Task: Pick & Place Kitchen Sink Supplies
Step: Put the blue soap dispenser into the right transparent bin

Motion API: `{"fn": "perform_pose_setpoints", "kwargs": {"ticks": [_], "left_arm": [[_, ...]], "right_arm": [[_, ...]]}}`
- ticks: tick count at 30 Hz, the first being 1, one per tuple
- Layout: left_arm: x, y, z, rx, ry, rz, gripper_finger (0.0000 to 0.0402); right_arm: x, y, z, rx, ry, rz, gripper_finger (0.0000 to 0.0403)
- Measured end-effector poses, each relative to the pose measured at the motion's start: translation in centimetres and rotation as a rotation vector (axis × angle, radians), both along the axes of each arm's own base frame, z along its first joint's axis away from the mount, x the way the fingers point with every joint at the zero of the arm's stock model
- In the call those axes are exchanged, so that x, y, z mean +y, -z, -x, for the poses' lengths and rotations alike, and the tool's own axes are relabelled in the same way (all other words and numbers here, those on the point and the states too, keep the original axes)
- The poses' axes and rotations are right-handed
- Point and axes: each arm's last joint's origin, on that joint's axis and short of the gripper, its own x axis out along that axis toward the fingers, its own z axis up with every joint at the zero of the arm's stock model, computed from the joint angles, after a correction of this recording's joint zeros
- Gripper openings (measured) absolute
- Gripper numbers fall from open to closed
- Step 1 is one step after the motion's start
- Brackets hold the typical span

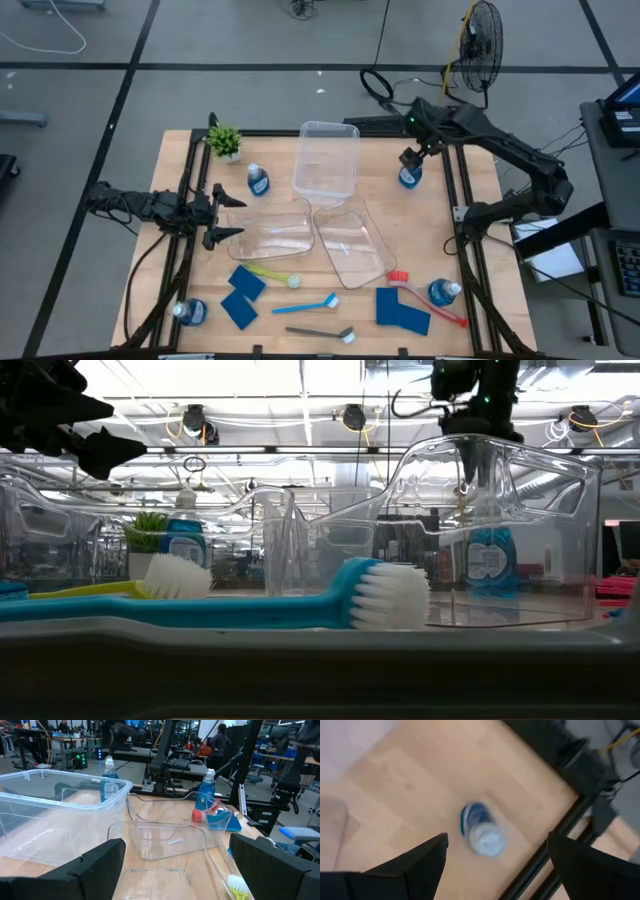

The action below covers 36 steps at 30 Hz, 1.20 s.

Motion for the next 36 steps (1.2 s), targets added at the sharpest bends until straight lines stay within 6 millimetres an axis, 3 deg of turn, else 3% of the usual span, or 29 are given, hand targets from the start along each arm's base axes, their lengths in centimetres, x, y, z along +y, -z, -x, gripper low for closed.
{"fn": "perform_pose_setpoints", "kwargs": {"ticks": [21,36], "left_arm": [[0.0,0.0,0.0,0.000,0.000,0.000,0.0361],[0.0,0.0,0.0,0.001,0.000,-0.001,0.0361]], "right_arm": [[0.1,8.0,0.1,-0.004,-0.015,0.011,0.0327],[0.2,10.0,0.2,-0.025,0.010,0.018,0.0324]]}}
